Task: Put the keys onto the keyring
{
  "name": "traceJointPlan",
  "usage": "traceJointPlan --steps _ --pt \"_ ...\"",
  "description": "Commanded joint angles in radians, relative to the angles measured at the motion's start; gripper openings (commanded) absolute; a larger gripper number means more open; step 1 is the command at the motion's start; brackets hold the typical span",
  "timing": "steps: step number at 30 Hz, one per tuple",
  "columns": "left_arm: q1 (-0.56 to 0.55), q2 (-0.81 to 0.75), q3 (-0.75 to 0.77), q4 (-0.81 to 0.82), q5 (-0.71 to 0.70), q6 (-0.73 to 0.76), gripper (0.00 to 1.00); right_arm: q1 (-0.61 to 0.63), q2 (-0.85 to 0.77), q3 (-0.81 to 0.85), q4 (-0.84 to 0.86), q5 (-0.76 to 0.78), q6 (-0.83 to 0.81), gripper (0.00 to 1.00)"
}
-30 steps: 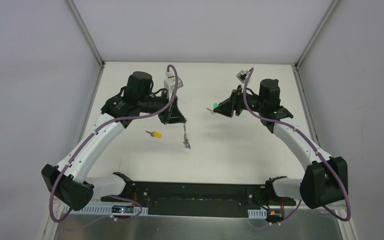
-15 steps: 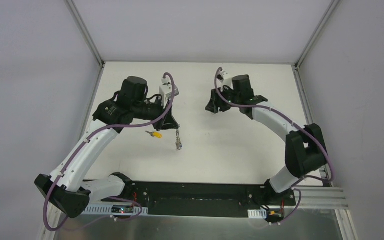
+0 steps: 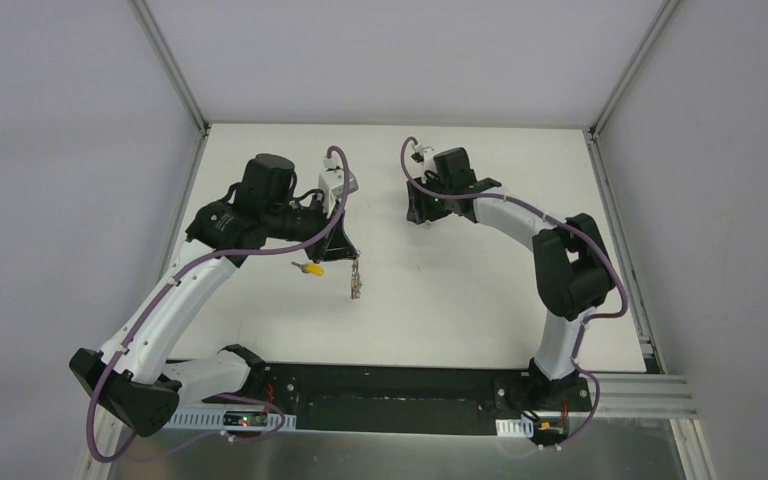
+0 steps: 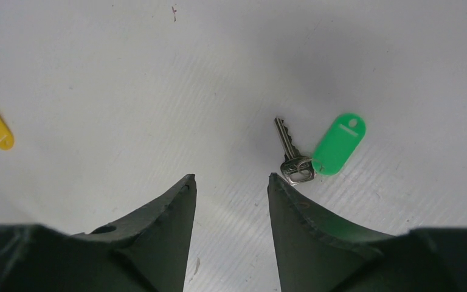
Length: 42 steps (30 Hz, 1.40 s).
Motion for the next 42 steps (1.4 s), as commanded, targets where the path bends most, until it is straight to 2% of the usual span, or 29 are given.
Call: traceJointPlan --steps 1,8,18,24,42 --pt "0.002 -0.007 0.007 0.021 0.049 -0.020 0.00 -0.002 0.034 0.074 -0.041 0.064 -0.002 0.48" --pt "0.002 -0.004 -0.003 0.030 0.063 -0.031 0.00 -0.002 0.100 0.129 -0.094 0.166 0.004 0.42" --pt "0.002 0.000 -0.001 0.031 0.077 -0.028 0.00 -0.004 0.206 0.204 -0.157 0.287 0.009 0.43" --pt "0.002 0.000 0.000 0.031 0.083 -0.030 0.00 -0.004 0.224 0.210 -0.166 0.294 0.015 0.41" --pt "0.002 -0.005 -0.008 0.044 0.084 -0.039 0.00 -0.012 0.178 0.168 -0.166 0.304 0.001 0.22"
